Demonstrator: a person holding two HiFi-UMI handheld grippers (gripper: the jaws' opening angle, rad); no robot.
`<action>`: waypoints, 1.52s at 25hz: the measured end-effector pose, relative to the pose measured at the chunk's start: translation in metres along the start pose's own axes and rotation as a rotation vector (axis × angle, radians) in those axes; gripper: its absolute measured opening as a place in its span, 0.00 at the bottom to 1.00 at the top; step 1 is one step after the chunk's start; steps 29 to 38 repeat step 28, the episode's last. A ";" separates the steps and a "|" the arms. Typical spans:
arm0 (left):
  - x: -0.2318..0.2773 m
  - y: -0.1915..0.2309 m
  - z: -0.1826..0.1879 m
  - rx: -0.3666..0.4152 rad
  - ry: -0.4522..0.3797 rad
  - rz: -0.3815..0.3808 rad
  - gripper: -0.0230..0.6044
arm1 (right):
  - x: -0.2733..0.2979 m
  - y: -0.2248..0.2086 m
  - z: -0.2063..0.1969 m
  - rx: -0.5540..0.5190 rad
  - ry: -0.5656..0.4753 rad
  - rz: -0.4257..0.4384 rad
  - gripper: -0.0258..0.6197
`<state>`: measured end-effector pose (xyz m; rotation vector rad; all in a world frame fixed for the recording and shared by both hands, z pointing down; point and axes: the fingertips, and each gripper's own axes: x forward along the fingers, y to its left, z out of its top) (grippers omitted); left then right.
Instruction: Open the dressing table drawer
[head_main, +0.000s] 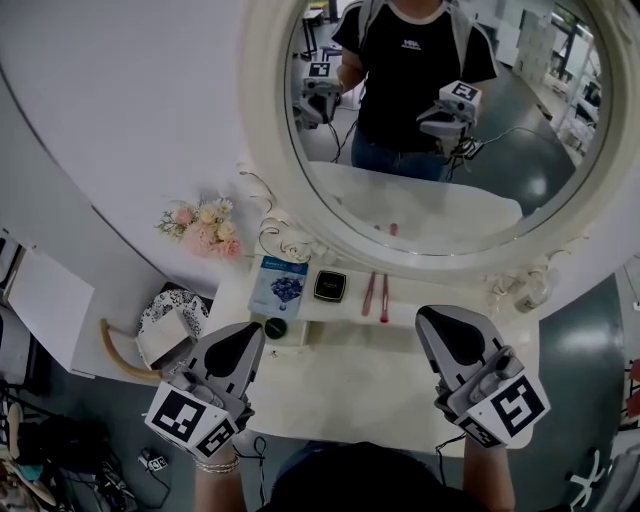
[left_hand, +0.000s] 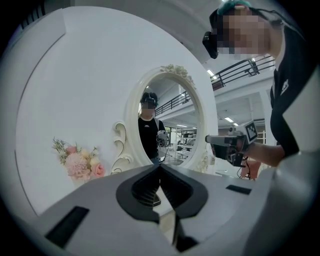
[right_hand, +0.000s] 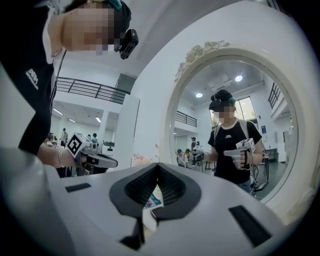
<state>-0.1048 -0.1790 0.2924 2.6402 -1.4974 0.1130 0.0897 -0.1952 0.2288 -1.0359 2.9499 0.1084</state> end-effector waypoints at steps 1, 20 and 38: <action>0.001 0.000 -0.001 -0.001 0.001 0.000 0.06 | 0.000 -0.001 0.002 -0.001 -0.006 -0.004 0.07; 0.006 -0.002 -0.004 0.034 0.016 -0.005 0.06 | -0.012 -0.011 0.005 0.000 -0.007 -0.060 0.07; 0.006 -0.005 -0.008 0.020 0.020 -0.017 0.06 | -0.013 -0.011 0.009 -0.005 -0.019 -0.068 0.07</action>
